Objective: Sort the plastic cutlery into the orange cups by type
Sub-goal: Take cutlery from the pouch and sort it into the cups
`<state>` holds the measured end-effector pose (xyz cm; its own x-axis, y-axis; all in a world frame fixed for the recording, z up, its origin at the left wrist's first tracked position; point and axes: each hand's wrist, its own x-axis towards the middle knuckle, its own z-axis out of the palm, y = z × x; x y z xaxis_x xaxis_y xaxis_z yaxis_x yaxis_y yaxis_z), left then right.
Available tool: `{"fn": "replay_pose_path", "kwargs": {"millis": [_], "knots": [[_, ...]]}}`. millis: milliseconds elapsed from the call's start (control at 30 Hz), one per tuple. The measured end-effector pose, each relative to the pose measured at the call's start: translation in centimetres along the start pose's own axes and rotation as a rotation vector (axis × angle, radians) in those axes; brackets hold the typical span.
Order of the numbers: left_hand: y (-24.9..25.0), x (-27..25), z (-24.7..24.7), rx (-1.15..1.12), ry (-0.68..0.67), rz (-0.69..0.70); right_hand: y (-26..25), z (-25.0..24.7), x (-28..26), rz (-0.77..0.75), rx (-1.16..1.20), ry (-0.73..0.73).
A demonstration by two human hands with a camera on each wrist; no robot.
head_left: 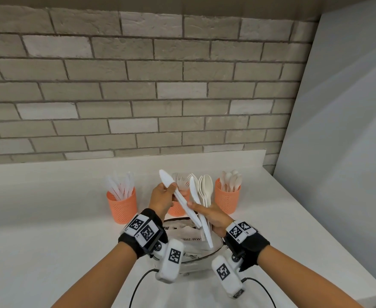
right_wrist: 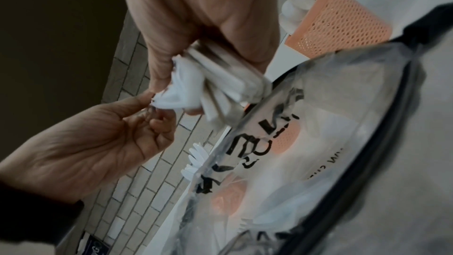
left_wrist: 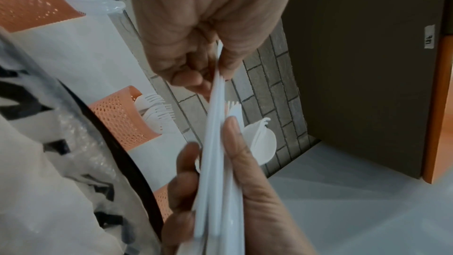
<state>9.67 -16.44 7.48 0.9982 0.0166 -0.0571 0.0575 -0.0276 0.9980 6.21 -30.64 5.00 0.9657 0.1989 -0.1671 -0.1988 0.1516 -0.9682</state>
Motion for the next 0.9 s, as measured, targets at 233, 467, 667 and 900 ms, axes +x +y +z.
{"fn": "replay_pose_path", "kwargs": {"millis": [233, 467, 667, 900], "knots": [[0.0, -0.4, 0.3, -0.136, 0.057, -0.048, 0.6, -0.5, 0.3, 0.018, -0.075, 0.135], [-0.4, -1.2, 1.2, 0.011, -0.126, -0.116, 0.2, -0.2, 0.4, 0.011, -0.110, 0.149], [-1.0, -1.5, 1.8, -0.028, -0.107, -0.147, -0.3, 0.0, 0.1, -0.038, -0.125, 0.060], [-0.6, 0.1, 1.2, -0.085, 0.002, -0.144, -0.1, 0.4, 1.1, 0.047, -0.133, 0.010]]}}
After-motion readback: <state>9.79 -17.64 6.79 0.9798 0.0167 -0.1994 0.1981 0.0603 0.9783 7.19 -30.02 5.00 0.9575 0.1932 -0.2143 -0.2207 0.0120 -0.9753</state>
